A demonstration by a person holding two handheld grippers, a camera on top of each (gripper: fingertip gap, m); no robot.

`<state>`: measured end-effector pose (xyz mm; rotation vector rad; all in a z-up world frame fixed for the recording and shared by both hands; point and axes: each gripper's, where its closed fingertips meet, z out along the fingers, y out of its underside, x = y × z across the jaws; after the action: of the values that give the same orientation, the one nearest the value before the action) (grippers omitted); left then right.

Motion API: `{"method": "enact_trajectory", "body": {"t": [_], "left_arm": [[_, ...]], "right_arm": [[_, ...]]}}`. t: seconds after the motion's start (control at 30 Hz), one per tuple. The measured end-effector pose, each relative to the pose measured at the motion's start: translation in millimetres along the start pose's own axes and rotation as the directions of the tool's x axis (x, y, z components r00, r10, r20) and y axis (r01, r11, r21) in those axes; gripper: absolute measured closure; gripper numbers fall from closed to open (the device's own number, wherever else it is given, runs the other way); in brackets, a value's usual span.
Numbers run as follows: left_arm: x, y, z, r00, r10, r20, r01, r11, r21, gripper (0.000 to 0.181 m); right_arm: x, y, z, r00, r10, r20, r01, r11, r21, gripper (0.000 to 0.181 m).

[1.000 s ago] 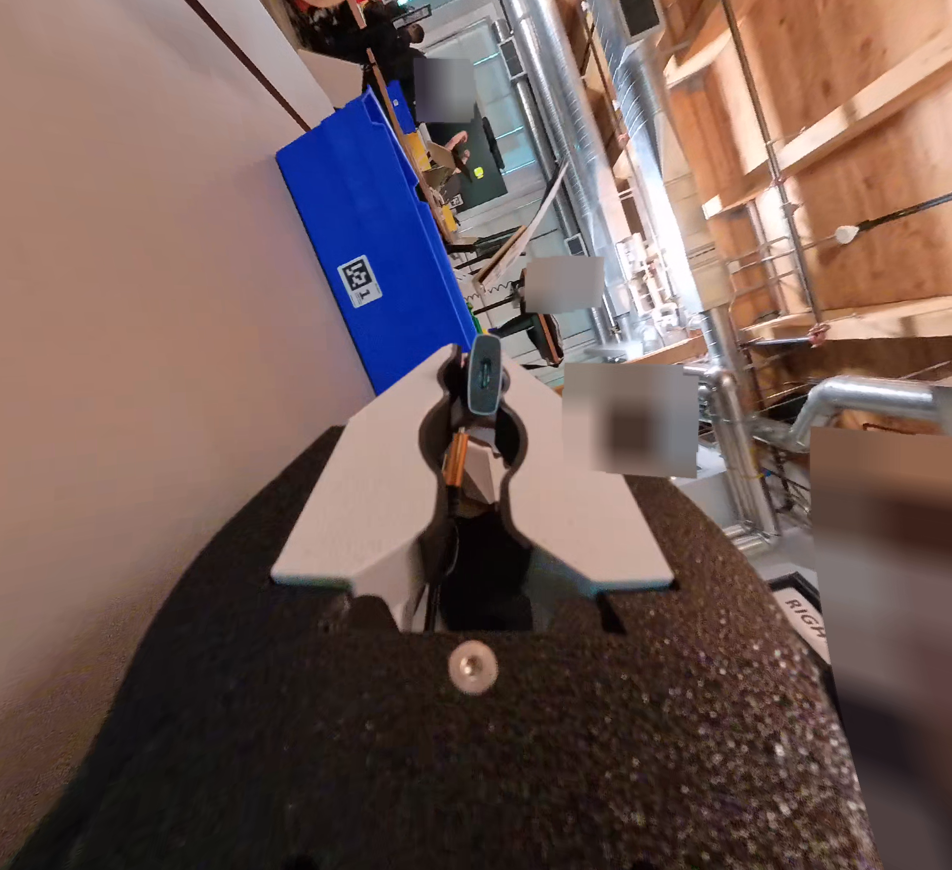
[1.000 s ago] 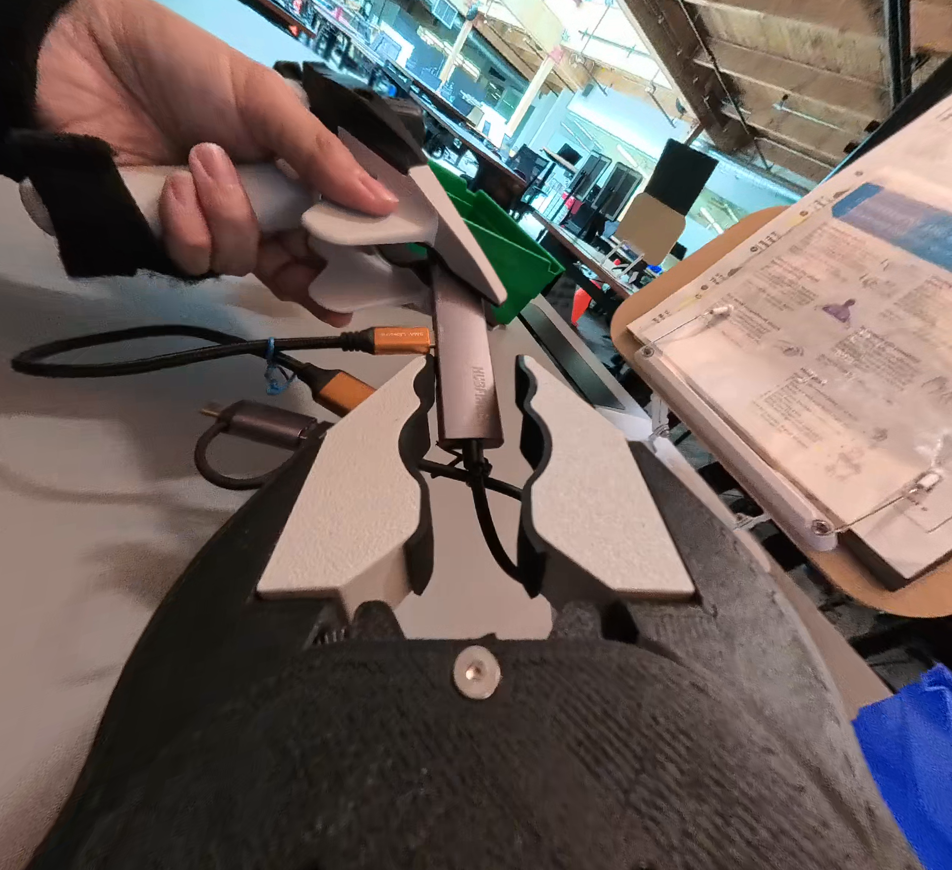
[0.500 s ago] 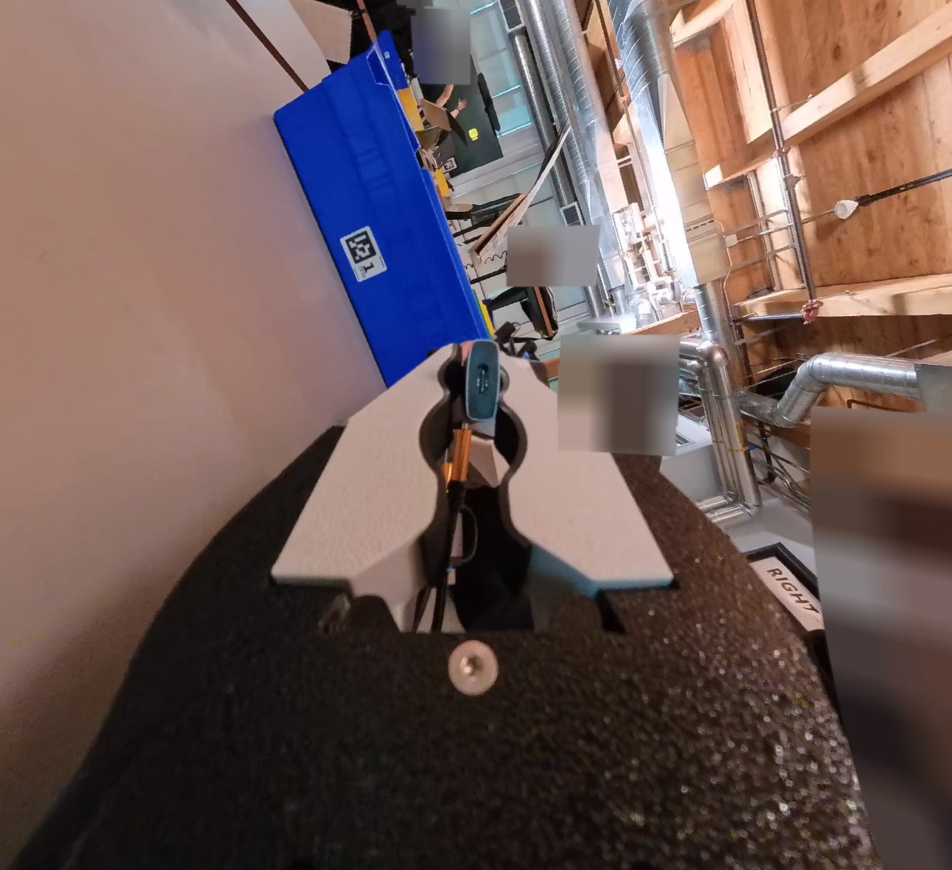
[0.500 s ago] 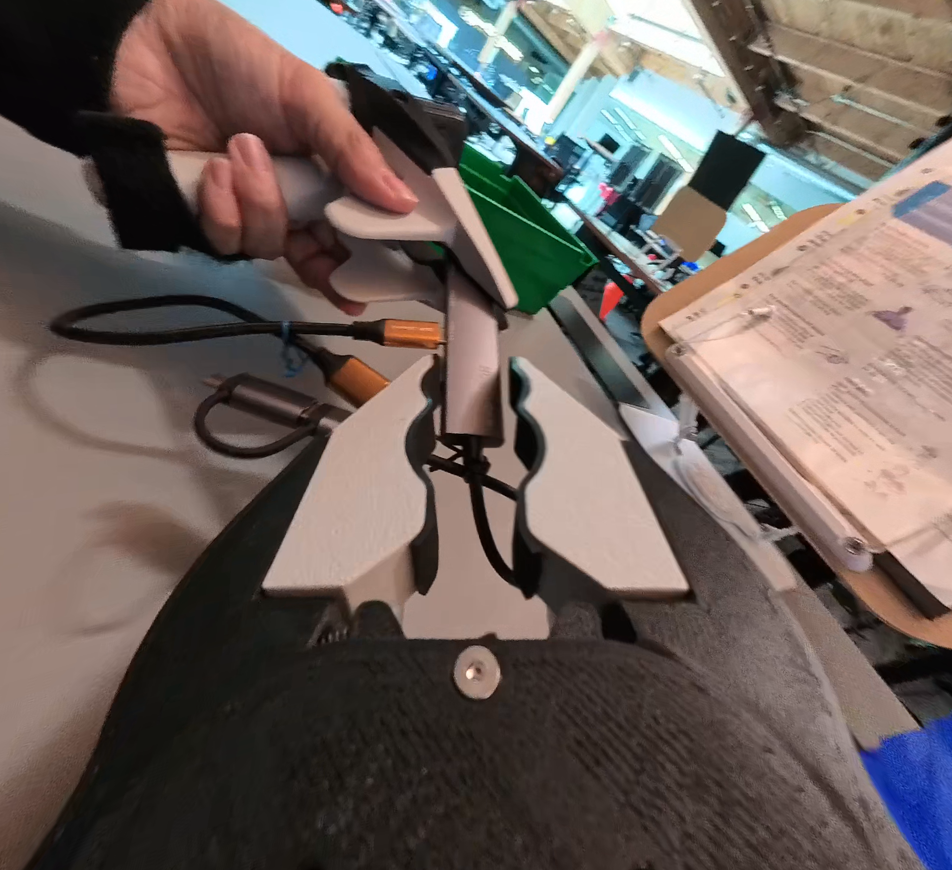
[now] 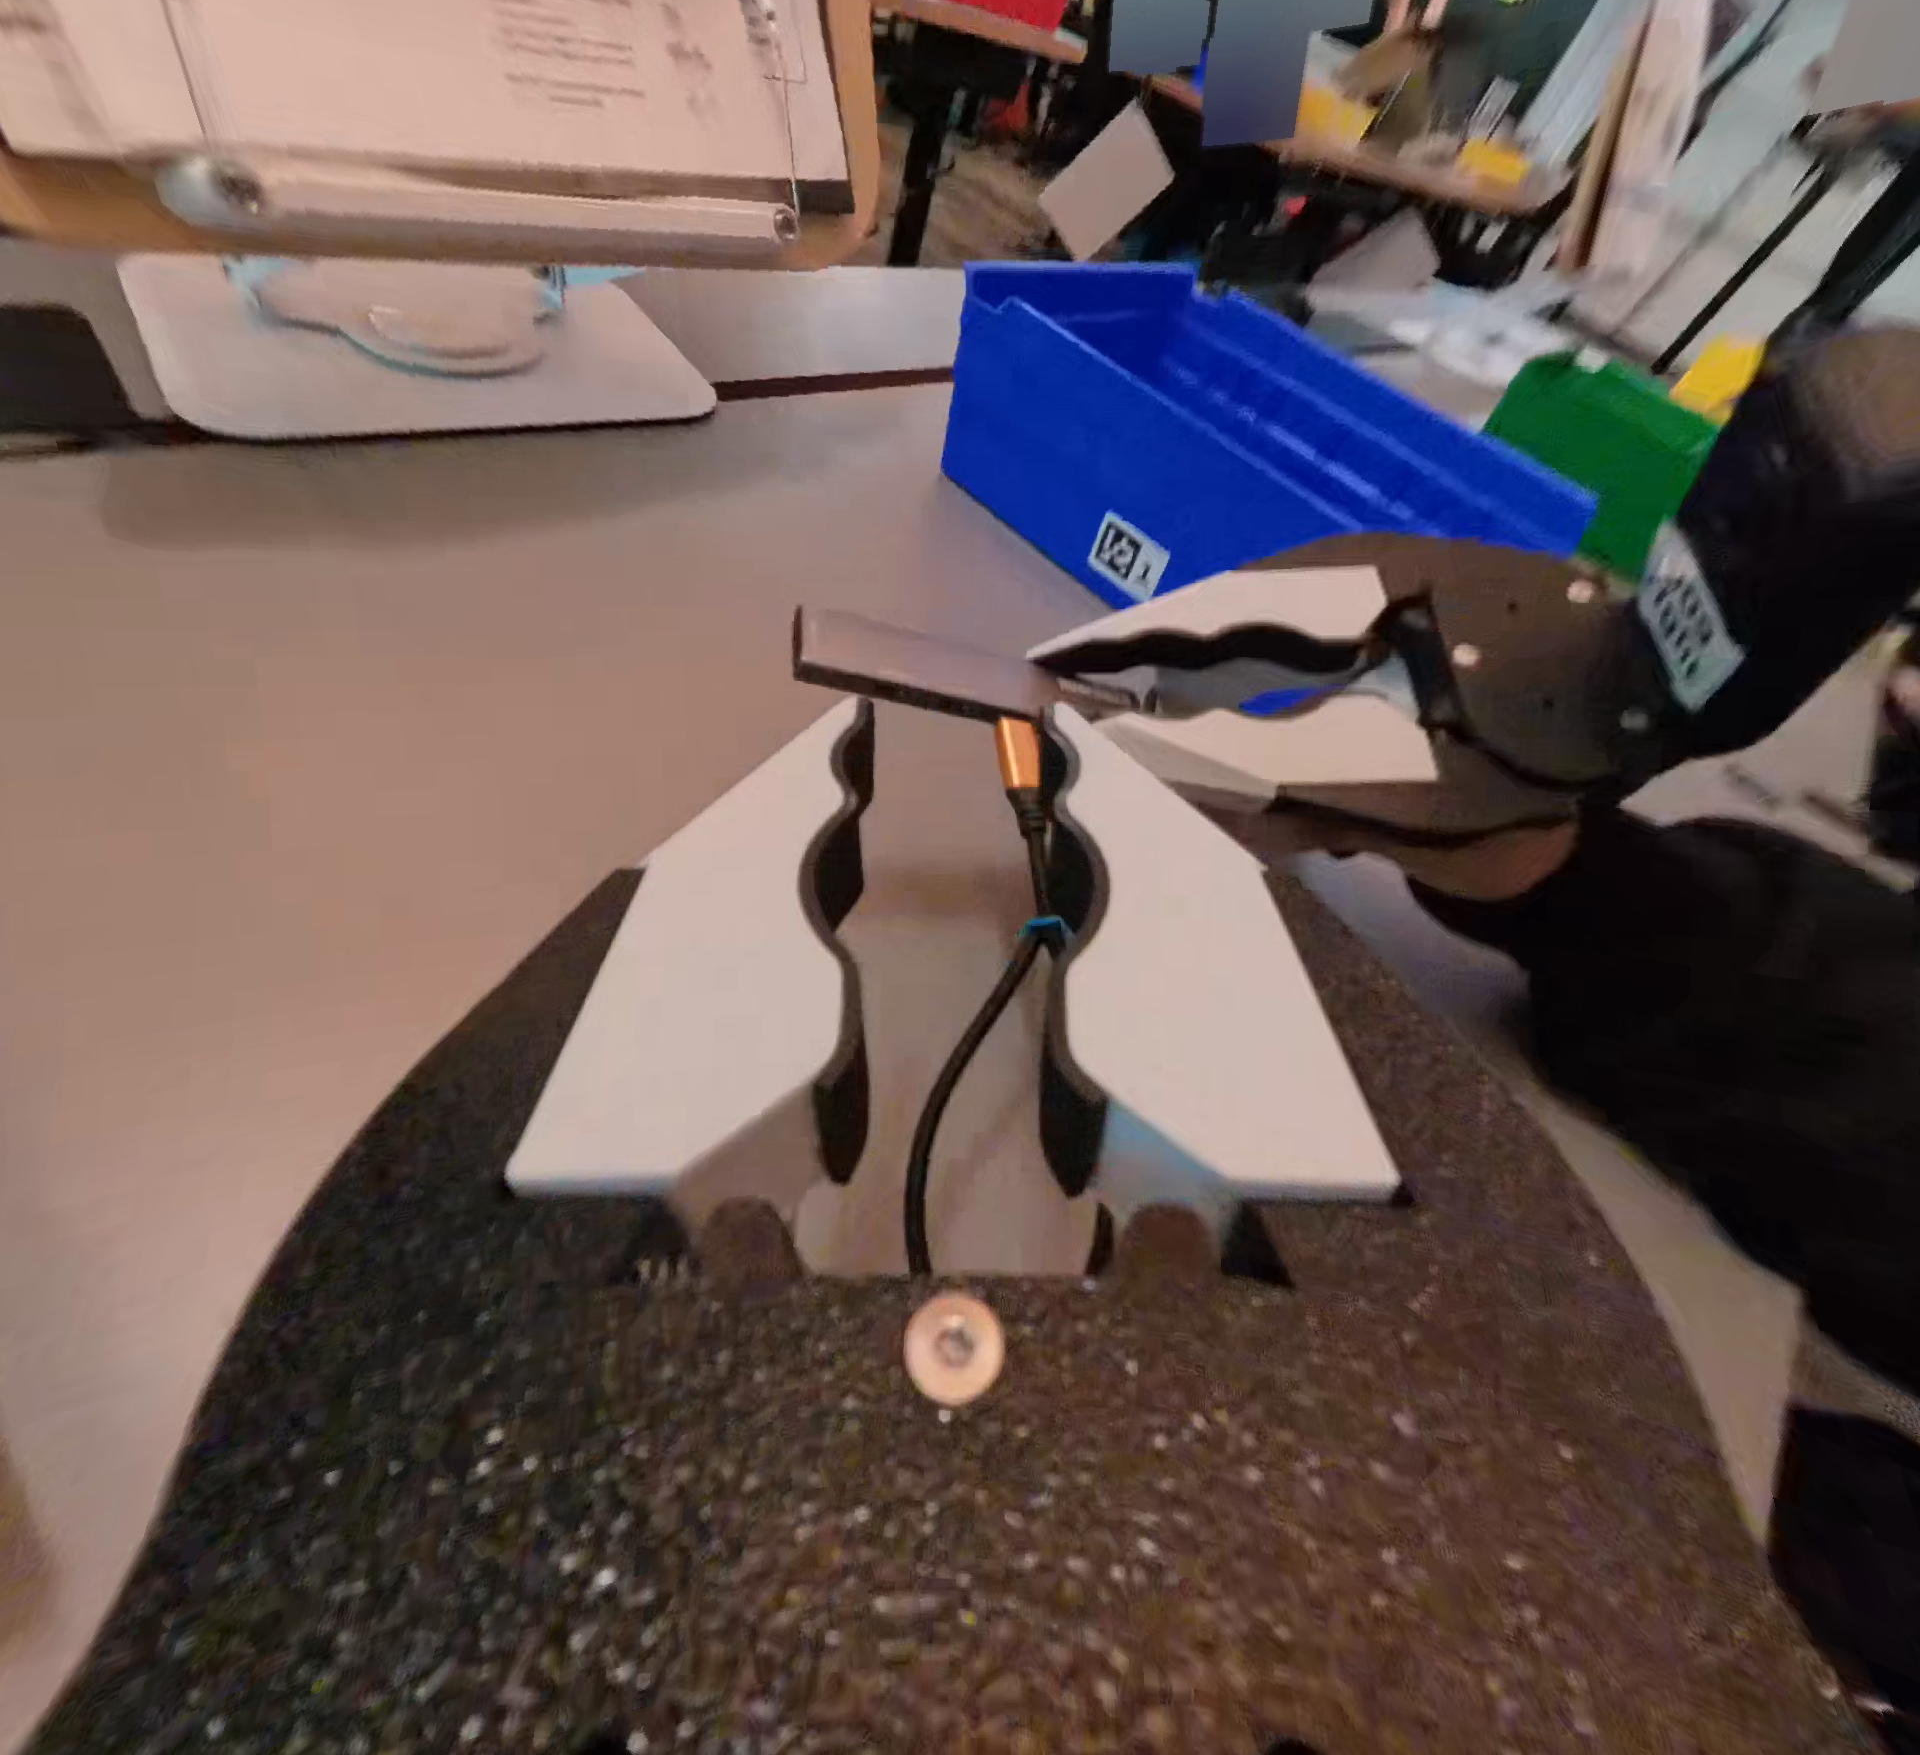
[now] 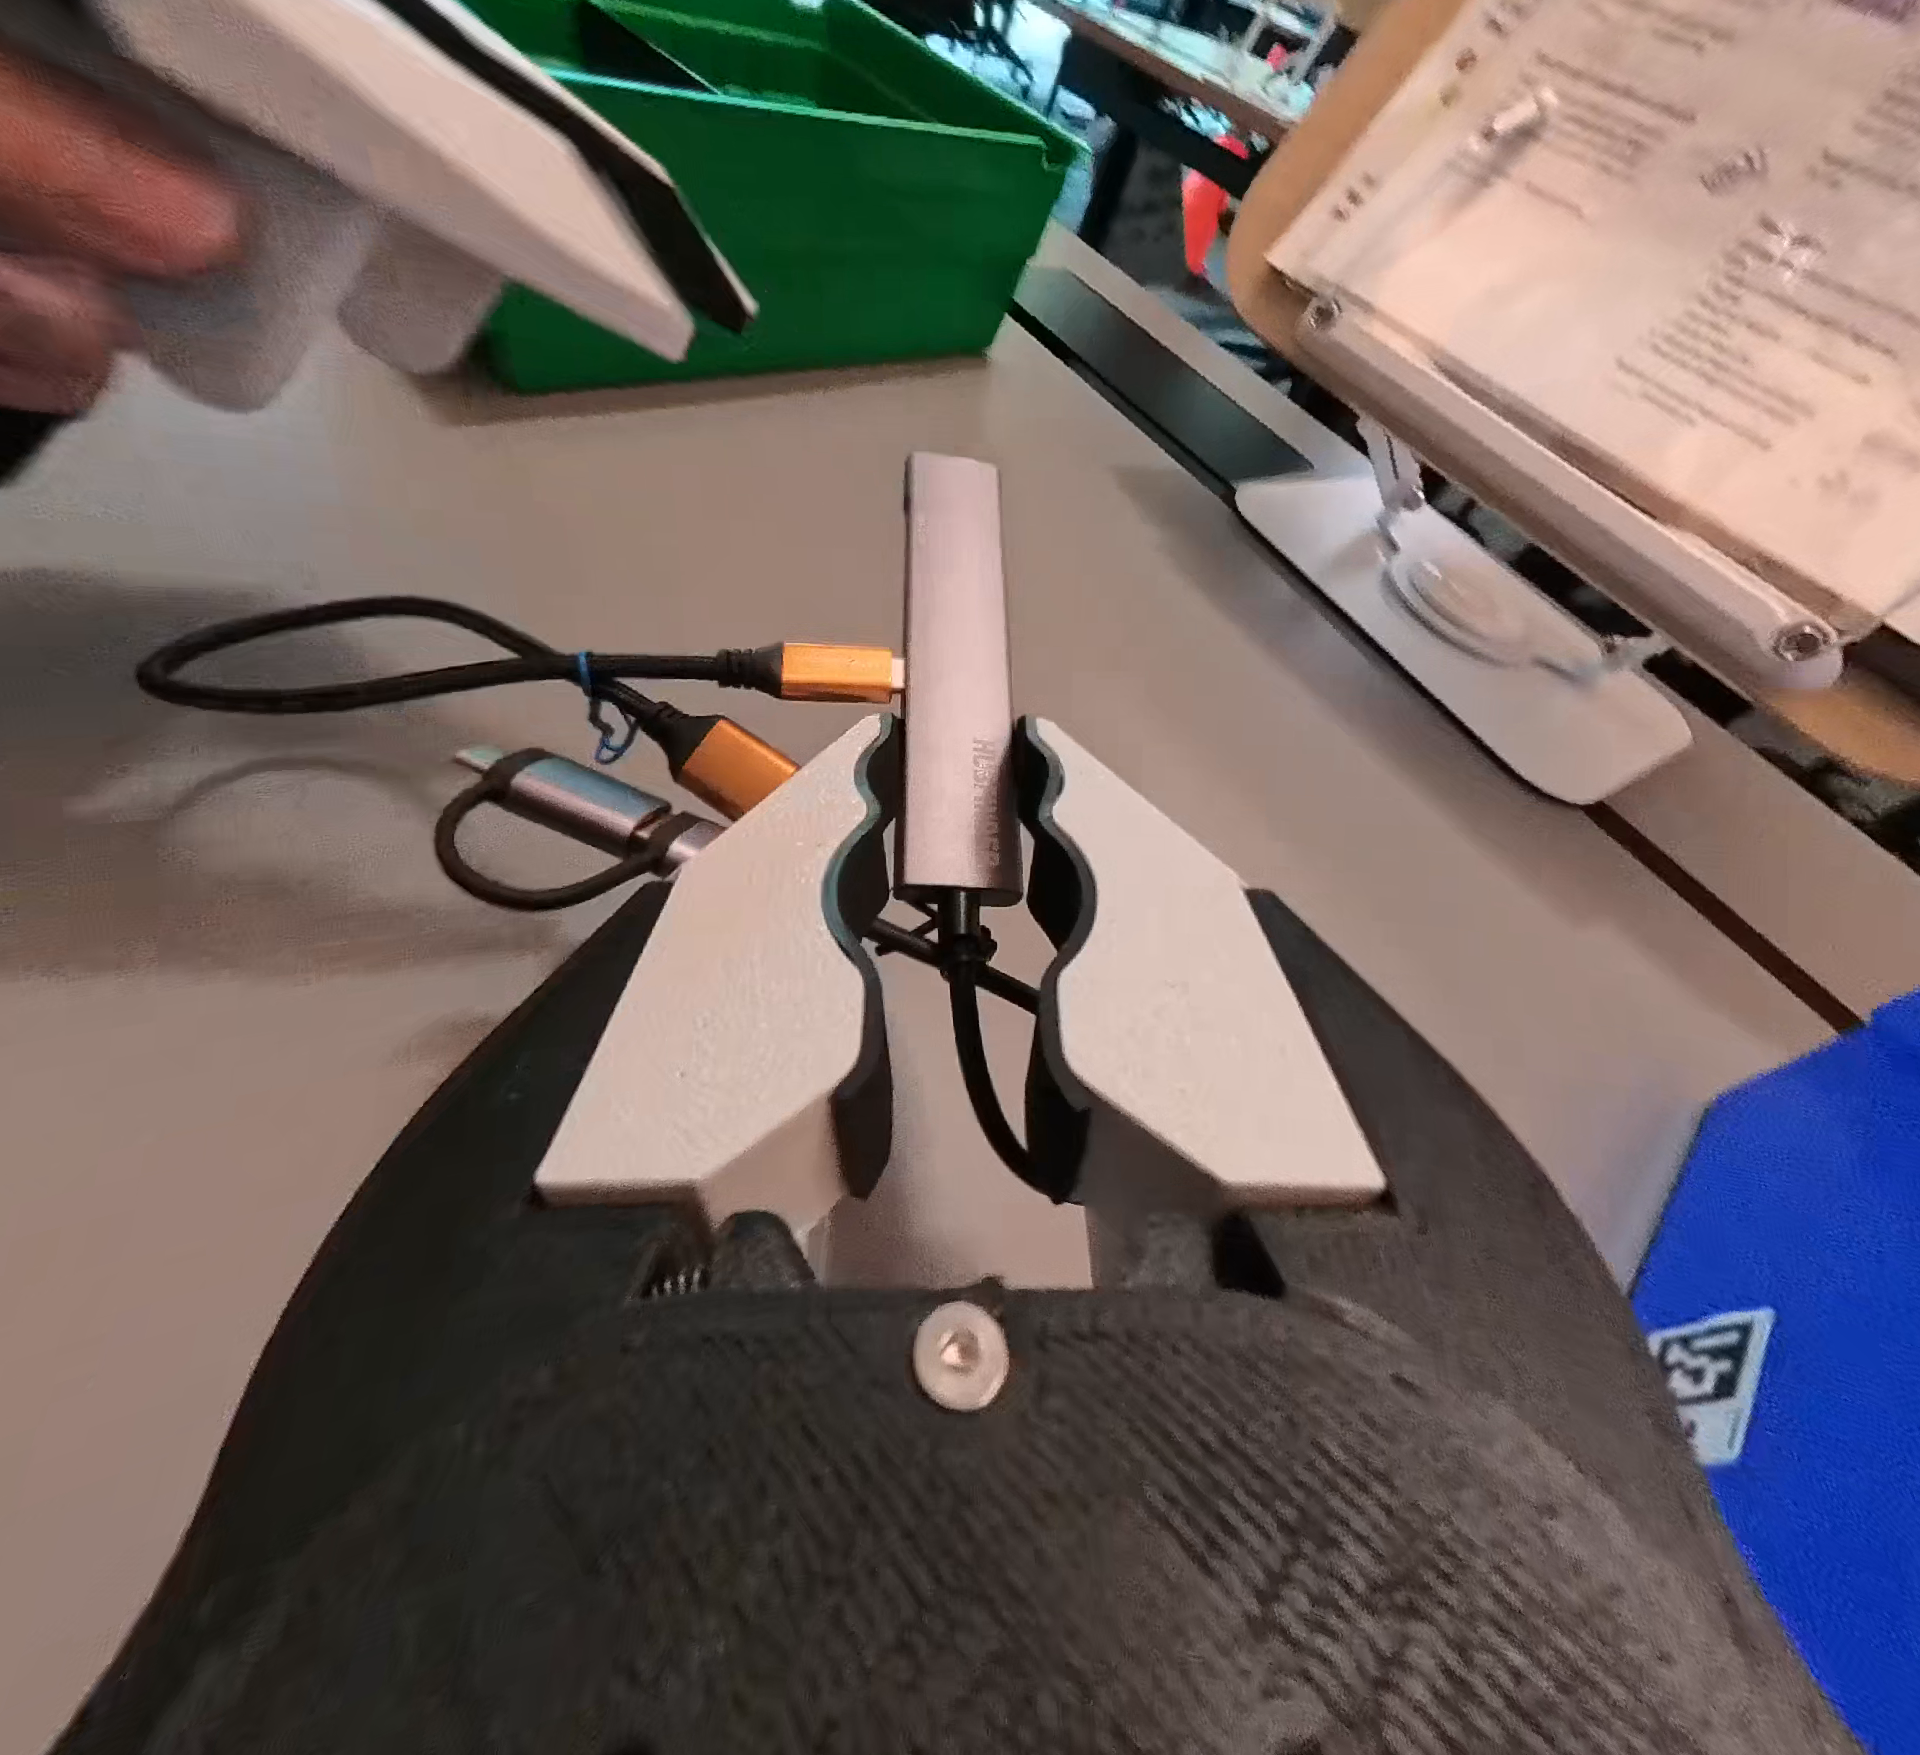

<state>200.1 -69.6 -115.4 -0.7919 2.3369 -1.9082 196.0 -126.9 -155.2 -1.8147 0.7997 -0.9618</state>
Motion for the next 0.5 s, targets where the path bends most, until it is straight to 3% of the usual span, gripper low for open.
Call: {"method": "enact_trajectory", "body": {"t": [0.1, 0.17, 0.5], "left_arm": [[15.9, 17.8, 5.5, 0.961, 0.267, 0.065, -0.256, 0.956, -0.145, 0.152], [18.1, 31.9, 11.6, 0.929, 0.36, 0.085, -0.332, 0.913, -0.235, 0.153], [17.2, 51.8, 27.1, 0.883, 0.453, 0.122, -0.396, 0.859, -0.323, 0.177]], "right_arm": [[-0.8, 4.5, 2.7, 0.999, 0.04, -0.011, -0.04, 0.998, -0.038, 0.161], [-1.4, 6.2, 2.5, 0.999, 0.044, -0.013, -0.045, 0.998, -0.051, 0.161], [-3.4, 3.1, -0.1, 0.997, 0.075, 0.004, -0.075, 0.997, -0.033, 0.161]]}}
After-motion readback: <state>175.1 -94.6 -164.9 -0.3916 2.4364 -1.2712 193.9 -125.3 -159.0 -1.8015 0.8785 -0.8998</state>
